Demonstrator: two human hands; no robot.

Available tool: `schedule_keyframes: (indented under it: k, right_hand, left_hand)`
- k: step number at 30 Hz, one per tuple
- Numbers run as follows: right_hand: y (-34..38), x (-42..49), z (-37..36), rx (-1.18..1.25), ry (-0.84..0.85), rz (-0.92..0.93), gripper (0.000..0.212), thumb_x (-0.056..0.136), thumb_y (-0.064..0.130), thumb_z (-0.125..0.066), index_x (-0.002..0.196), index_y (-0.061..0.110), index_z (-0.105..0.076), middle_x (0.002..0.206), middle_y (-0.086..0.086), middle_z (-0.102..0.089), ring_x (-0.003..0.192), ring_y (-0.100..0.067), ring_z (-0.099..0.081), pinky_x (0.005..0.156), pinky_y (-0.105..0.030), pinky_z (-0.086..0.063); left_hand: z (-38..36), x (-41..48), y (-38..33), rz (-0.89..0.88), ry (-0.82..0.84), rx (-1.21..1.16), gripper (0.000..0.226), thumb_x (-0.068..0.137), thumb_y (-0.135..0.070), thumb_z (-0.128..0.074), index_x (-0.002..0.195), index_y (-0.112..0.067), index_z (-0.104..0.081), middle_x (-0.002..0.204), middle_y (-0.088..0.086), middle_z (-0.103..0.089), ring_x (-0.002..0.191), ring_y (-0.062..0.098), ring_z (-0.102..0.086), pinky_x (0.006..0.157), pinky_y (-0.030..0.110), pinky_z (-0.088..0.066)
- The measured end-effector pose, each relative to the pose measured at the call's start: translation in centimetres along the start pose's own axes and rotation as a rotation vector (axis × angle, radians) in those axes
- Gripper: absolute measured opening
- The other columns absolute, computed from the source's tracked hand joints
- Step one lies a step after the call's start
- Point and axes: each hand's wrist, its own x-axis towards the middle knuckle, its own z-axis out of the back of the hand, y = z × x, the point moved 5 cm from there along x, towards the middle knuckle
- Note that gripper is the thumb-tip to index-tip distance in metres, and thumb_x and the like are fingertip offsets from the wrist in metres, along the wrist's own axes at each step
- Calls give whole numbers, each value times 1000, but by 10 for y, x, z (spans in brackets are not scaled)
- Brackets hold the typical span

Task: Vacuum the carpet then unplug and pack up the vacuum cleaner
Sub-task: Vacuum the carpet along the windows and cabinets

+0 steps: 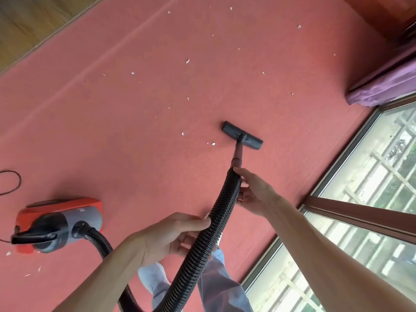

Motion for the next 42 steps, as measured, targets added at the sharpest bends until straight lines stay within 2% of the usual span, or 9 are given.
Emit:
schedule_keyframes:
  k: [3, 7, 12, 16, 21, 25, 34, 37, 42]
  right_hand:
    - [-20, 2, -9, -46, -79, 46, 34, 90, 30, -66, 108, 4, -54, 84, -13, -60, 74, -22, -55, 73, -34, -46]
    - [-45, 2, -26, -18, -198, 116, 44, 91, 28, -67, 123, -1, -56, 90, -14, -59, 72, -22, -57, 70, -33, -49]
    - [-75, -19, -56, 45, -183, 202, 42, 87, 24, -72, 114, -3, -54, 83, -13, -57, 69, -23, -56, 81, -38, -52]
    - [-126, -47, -76, 52, -160, 186, 31, 86, 22, -71, 96, -2, -54, 69, -10, -50, 57, -21, -46, 60, -35, -39]
    - [-171, -62, -99, 55, -93, 117, 26, 88, 17, -67, 100, -1, -54, 63, -10, -51, 40, -17, -50, 35, -20, -40]
    - [-165, -53, -107, 21, -105, 139, 32, 87, 18, -69, 107, -1, -54, 70, -11, -54, 54, -20, -53, 50, -31, -48]
    - [-118, -17, -101, -38, -170, 205, 39, 90, 27, -66, 116, 0, -56, 91, -16, -55, 77, -25, -50, 81, -38, -42]
    - [-123, -20, -101, -14, -156, 189, 42, 89, 29, -67, 118, 2, -56, 95, -15, -58, 80, -25, -55, 81, -39, -47]
    - [-148, -42, -94, -5, -55, 99, 35, 88, 23, -68, 113, 2, -56, 83, -12, -58, 68, -22, -56, 68, -35, -49]
  left_hand:
    - [3, -10, 16, -24, -78, 16, 52, 84, -52, -72, 108, -7, -76, 107, 20, -75, 88, 27, -73, 70, 31, -58]
    - [3, -22, 37, -87, -215, 61, 39, 90, -43, -69, 103, -8, -77, 103, 16, -77, 94, 30, -75, 85, 42, -57]
    - [9, -72, 65, -134, -163, -40, 33, 84, -40, -76, 100, -12, -78, 106, 18, -75, 92, 30, -74, 65, 28, -56]
    - [20, -121, 93, -125, -132, -44, 30, 84, -37, -77, 100, -11, -77, 102, 18, -75, 93, 35, -73, 86, 46, -53]
    - [28, -157, 123, -85, -84, -16, 24, 83, -32, -76, 94, -11, -73, 95, 19, -71, 101, 47, -70, 94, 58, -49]
    - [33, -152, 129, -132, -156, -54, 33, 85, -35, -76, 102, -7, -73, 100, 20, -72, 96, 39, -72, 94, 55, -51]
    - [26, -98, 112, -205, -393, -98, 34, 88, -38, -73, 103, -7, -75, 97, 18, -77, 87, 32, -75, 69, 32, -56]
    - [29, -102, 114, -194, -325, -97, 33, 88, -33, -74, 105, -6, -74, 102, 21, -76, 97, 38, -73, 80, 40, -58]
    - [35, -128, 123, -147, -101, -65, 21, 87, -31, -76, 98, -13, -74, 97, 17, -75, 91, 34, -74, 73, 38, -62]
